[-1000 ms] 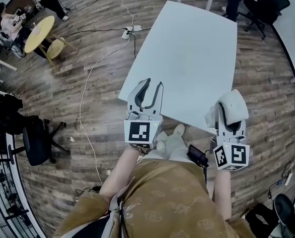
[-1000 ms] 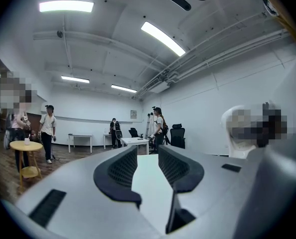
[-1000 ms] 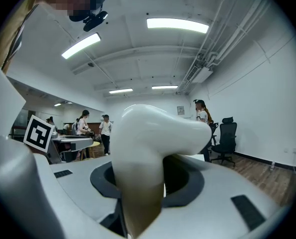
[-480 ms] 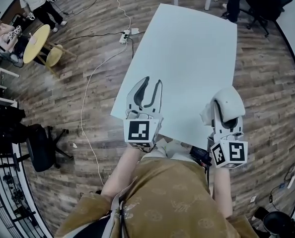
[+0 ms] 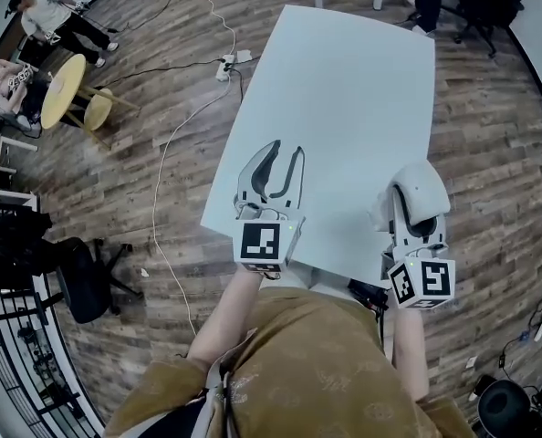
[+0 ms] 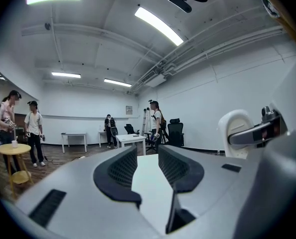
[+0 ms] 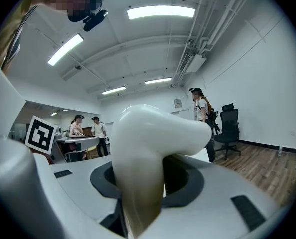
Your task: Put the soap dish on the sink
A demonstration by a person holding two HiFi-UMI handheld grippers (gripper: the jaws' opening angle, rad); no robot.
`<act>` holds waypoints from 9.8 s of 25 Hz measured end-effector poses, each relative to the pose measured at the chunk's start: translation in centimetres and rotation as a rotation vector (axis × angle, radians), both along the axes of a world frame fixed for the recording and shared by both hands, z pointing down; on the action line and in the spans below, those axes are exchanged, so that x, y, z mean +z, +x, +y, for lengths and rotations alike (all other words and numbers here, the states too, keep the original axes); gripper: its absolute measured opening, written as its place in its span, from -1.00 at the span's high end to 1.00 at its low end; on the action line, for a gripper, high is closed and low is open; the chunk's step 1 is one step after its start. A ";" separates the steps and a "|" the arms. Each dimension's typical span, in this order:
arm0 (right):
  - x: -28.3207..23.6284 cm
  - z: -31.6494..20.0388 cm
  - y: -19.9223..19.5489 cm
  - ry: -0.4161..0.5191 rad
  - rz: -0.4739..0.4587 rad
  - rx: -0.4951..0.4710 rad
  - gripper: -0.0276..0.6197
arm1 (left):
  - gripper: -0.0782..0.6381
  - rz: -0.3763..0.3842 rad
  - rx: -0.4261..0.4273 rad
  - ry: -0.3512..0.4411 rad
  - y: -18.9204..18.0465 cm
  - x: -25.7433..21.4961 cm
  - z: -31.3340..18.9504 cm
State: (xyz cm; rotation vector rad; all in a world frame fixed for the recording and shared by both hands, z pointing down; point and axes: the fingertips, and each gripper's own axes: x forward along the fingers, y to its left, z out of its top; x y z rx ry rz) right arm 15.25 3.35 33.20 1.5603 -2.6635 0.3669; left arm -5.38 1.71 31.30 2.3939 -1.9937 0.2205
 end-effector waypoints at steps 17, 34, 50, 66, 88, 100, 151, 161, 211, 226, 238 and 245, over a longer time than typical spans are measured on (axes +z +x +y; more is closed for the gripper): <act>4.6 -7.9 -4.6 -0.137 0.050 -0.054 0.41 | 0.39 0.062 0.087 -0.042 -1.4 2.8 -7.0; 14.2 -12.2 -9.6 -0.392 -0.077 -0.169 0.41 | 0.39 0.085 0.063 -0.168 -3.8 8.8 -10.7; 21.6 -14.1 -12.5 -0.631 -0.290 -0.209 0.41 | 0.39 0.092 0.044 -0.235 -5.6 11.9 -11.6; 23.8 -14.3 -13.4 -0.735 -0.446 -0.184 0.41 | 0.39 0.111 0.038 -0.273 -6.3 13.6 -12.1; 26.0 -13.0 -13.7 -0.813 -0.301 -0.160 0.25 | 0.39 0.142 0.072 -0.330 -6.1 15.4 -11.8; 25.8 -11.2 -11.9 -0.780 0.110 -0.217 0.20 | 0.39 0.146 0.088 -0.330 -5.1 15.1 -11.3; 27.2 -6.9 -13.3 -0.863 0.157 -0.462 -0.01 | -0.02 -0.235 1.168 -0.685 10.3 26.4 -8.9; 26.7 -7.2 -13.1 -0.806 0.272 -0.441 -0.01 | -0.01 -0.157 1.154 -0.689 9.8 25.8 -9.4; 10.6 -5.2 -2.0 -0.206 0.187 0.101 0.89 | 0.76 -0.062 0.300 -0.126 3.0 10.4 -4.6; 0.6 -2.3 1.0 0.025 0.110 0.173 0.89 | 0.76 -0.018 0.185 -0.034 2.3 2.9 -2.2; -4.0 -2.2 -0.4 0.157 0.166 0.196 0.89 | 0.76 0.037 0.094 0.046 -1.8 -1.2 -2.1; -3.3 -3.7 1.0 0.130 0.202 0.215 0.89 | 0.76 0.070 0.101 0.059 -0.2 -0.7 -2.1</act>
